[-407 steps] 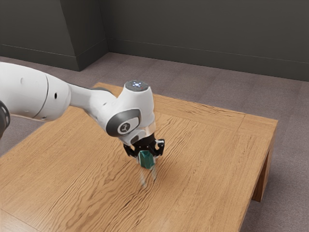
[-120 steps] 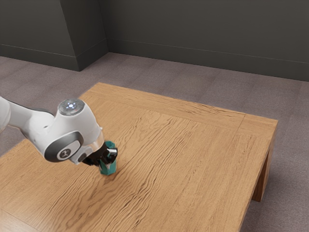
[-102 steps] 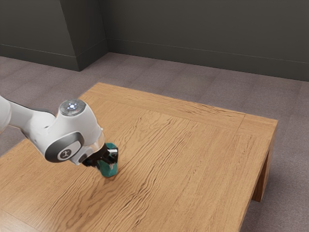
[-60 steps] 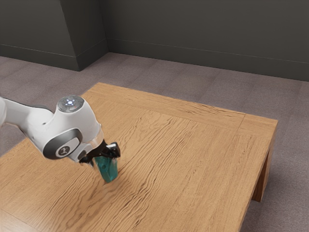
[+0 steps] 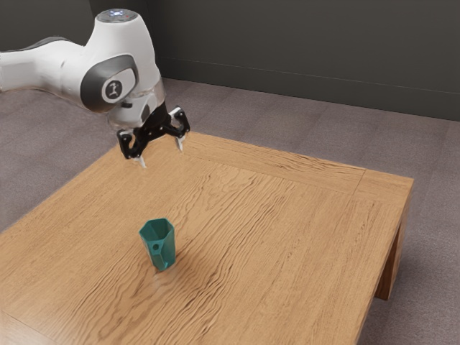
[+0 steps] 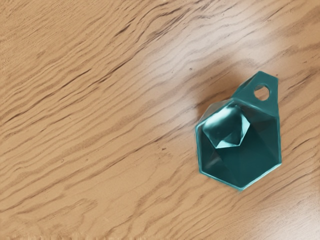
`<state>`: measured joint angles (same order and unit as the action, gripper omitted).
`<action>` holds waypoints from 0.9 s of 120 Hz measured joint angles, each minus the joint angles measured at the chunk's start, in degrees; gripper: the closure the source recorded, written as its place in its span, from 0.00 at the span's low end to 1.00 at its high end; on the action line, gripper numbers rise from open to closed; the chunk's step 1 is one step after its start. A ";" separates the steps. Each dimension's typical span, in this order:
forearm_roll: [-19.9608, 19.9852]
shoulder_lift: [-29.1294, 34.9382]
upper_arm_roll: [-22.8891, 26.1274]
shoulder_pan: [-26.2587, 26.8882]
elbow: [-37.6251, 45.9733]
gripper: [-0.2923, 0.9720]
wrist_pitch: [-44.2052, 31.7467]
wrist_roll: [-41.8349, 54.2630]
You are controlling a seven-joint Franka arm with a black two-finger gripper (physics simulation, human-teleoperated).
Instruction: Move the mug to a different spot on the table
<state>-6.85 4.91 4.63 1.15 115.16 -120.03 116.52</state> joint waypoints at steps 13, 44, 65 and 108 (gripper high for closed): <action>1.58 -3.67 -0.26 -0.18 -10.00 0.24 8.47 -7.76; 2.29 -8.55 -0.75 -0.48 -21.16 0.23 18.65 -26.93; 2.92 -8.07 -0.29 -0.73 -21.69 0.23 21.81 -36.53; 3.27 -8.42 -0.24 -0.28 -22.31 0.23 23.72 -49.25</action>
<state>-3.58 -3.51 4.39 0.87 92.85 -96.32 67.27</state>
